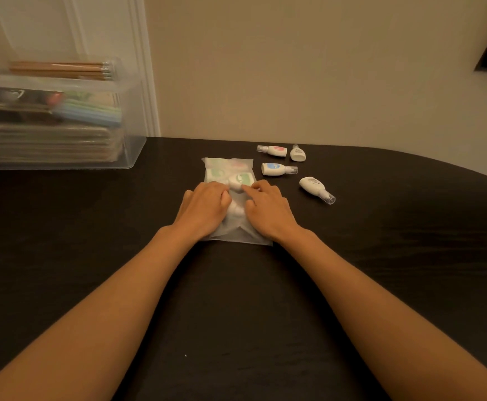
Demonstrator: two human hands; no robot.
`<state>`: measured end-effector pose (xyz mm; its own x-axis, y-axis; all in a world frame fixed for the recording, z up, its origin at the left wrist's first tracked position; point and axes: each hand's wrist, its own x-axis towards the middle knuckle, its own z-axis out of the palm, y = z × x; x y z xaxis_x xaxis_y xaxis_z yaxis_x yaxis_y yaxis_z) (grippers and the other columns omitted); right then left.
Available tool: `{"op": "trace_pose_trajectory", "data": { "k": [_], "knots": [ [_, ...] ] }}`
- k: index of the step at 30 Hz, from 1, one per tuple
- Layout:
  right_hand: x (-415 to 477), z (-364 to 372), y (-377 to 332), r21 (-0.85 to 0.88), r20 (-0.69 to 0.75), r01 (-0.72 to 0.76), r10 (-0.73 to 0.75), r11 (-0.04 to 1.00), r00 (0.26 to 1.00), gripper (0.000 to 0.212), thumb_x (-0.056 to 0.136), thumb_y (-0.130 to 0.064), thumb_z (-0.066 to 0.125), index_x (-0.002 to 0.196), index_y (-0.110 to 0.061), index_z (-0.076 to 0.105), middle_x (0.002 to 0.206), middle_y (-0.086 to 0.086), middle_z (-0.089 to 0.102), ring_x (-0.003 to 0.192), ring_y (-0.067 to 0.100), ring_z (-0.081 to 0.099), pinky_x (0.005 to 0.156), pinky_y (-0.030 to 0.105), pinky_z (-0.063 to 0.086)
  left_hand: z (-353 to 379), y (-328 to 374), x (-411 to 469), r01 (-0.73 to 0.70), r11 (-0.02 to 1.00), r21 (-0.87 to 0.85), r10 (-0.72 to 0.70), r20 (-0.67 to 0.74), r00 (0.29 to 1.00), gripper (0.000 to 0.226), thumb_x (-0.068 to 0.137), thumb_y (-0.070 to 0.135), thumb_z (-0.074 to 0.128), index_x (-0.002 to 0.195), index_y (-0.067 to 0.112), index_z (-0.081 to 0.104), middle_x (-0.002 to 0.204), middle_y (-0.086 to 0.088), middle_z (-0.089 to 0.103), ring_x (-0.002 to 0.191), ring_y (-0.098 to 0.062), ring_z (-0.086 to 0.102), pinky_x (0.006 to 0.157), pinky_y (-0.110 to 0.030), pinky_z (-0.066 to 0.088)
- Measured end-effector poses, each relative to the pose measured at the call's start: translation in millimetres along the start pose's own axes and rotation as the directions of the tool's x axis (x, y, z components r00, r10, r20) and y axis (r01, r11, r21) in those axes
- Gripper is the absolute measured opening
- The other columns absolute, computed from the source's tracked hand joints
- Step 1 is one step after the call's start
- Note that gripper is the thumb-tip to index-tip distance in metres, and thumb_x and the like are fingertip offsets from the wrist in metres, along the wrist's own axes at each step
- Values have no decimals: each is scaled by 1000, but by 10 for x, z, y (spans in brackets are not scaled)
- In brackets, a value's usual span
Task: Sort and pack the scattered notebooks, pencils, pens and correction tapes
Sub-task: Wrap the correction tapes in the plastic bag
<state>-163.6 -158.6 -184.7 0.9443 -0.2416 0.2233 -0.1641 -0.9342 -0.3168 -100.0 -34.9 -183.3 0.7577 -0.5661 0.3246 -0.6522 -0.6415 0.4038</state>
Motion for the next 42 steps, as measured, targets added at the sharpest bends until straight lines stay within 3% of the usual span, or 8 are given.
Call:
{"op": "trace_pose_trajectory", "data": {
  "k": [4,7,12,15,25,33,39,42],
  "knots": [
    [-4,-7,37,207,-129,-12,40,978,991,35,92,-16,44,125,-11,52,130,4,45,121,18,37,89,26,32,-6,-43,-8,-8,998,-56,1,-130,992,27,94,16,38,112,7,58,119,-10,53,104,-23,49,89,-38,41],
    [-74,-42,3,268,-295,65,18,961,955,10,86,-20,57,95,-15,56,102,-2,48,102,12,43,74,19,29,-62,-83,-49,42,994,-105,-69,-271,960,10,91,16,47,95,10,53,101,-6,47,85,-19,49,71,-29,40],
    [-232,-100,-138,-160,-327,374,-406,914,853,11,80,-11,65,73,-3,61,85,12,55,81,26,48,67,35,42,-121,-104,-146,30,999,-26,-35,-211,977,21,87,24,55,70,15,45,74,-1,49,70,-19,47,60,-31,36],
    [-250,-114,-157,-292,-212,432,-498,854,841,16,83,-10,60,74,2,66,84,16,58,81,30,50,64,33,35,-133,-77,-222,-43,992,117,63,-174,983,26,91,28,51,70,13,47,72,-2,48,74,-20,46,62,-36,41],
    [-293,-95,-116,-201,-102,220,-243,955,965,26,95,-15,42,109,-6,61,112,9,50,96,23,50,67,30,38,-119,-84,-285,-178,971,162,183,-19,983,26,94,16,48,115,9,62,115,-8,54,103,-22,48,85,-38,45],
    [-250,-52,-55,-134,25,66,-63,989,998,45,92,-23,38,136,-12,43,145,7,33,138,20,21,108,38,23,-64,-135,-209,-187,953,239,144,186,972,47,95,13,34,141,24,36,149,4,25,113,-20,32,87,-35,41],
    [-204,-69,10,115,-142,-18,35,993,989,47,88,-13,44,134,-7,40,140,10,40,133,24,31,106,34,27,-48,-127,-139,-125,987,100,133,-80,988,37,93,14,40,128,14,51,133,-2,44,115,-19,41,88,-34,41],
    [-126,-70,44,253,-9,-135,142,958,990,57,92,-14,37,147,-8,20,156,7,17,144,19,11,113,35,16,-35,-116,-46,-43,989,139,60,-119,991,47,96,21,37,142,12,32,150,-8,24,135,-25,23,104,-39,29]
  ]
}}
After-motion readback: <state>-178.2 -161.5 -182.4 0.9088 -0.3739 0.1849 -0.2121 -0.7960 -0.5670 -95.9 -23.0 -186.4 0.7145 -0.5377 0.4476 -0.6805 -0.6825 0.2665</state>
